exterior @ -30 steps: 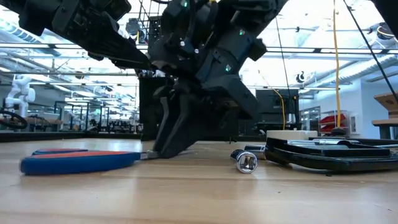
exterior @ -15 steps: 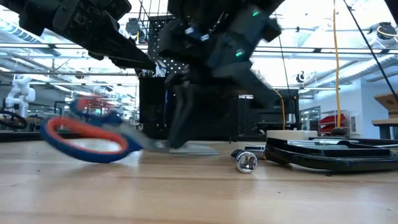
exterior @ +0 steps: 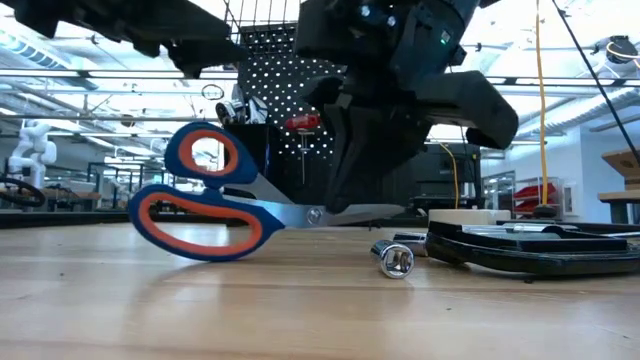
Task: Hang tools onto peg board
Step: Put the blue scissors into the left black bin on the peg board
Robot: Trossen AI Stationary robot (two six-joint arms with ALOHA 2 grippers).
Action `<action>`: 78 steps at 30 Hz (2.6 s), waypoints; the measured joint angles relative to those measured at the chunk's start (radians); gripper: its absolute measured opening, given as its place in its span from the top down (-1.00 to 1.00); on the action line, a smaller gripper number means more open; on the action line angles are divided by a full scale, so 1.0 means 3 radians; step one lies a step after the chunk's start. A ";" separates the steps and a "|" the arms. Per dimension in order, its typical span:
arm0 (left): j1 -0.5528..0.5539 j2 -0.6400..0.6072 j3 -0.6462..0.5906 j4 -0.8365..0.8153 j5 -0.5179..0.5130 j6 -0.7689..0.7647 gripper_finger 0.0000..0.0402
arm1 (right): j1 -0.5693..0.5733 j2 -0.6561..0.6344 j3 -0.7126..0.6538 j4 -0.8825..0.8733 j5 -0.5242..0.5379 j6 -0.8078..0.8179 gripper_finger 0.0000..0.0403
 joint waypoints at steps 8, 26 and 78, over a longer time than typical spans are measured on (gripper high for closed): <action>-0.0052 -0.0189 -0.0537 0.0795 -0.0177 -0.0505 -0.21 | -0.0008 -0.0024 0.0005 -0.0154 0.0171 0.0104 0.99; -0.0382 0.0600 -0.1156 0.1727 -0.0037 -0.1383 -0.21 | -0.0013 -0.0149 0.0011 -0.0016 0.0210 0.0375 1.00; -0.0089 0.1912 0.0425 -0.0657 0.0003 -0.1195 0.51 | -0.0470 -0.0146 0.0013 0.1013 0.1541 -0.0093 0.93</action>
